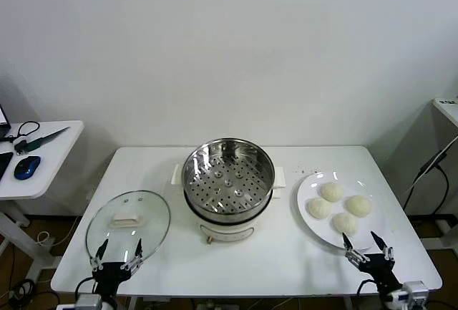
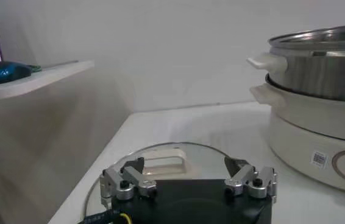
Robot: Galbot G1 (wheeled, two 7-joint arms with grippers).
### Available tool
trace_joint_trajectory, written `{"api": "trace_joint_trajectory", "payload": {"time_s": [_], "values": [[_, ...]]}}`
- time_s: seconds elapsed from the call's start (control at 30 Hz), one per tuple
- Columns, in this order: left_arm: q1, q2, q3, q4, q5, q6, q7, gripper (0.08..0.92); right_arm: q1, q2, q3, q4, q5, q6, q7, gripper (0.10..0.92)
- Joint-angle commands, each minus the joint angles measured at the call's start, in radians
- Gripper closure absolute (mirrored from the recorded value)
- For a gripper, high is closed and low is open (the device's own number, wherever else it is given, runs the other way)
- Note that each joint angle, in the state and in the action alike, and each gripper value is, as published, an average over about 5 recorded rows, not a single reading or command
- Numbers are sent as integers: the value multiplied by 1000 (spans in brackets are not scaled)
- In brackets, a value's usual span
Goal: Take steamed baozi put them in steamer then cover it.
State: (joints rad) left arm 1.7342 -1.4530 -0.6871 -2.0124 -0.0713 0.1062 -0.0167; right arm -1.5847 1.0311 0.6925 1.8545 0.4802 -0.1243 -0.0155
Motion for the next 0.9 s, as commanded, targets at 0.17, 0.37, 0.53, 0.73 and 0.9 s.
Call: {"api": "trace_joint_trajectory", "payload": {"time_s": [0.17,0.37,0.53,0.73,0.9], "values": [[-11,13,8,2,-2,-2,-1,177,644,-370,-228,-266,-40,-222,-170,203],[-21,9,18,9,0,-5,-1,177,1106,-618,-708,-487,-237,-159,-654,203],[-26,3,24,17,8,-9,2,177,1497,-670,-1126,-629,-464,124,-1051,203],[-26,2,26,26,10,-17,5,177,1945,-580,-1614,-773,-462,232,-1244,203],[-24,1,25,32,9,-23,5,177,2080,-463,-1828,-853,-426,221,-1280,203]]}}
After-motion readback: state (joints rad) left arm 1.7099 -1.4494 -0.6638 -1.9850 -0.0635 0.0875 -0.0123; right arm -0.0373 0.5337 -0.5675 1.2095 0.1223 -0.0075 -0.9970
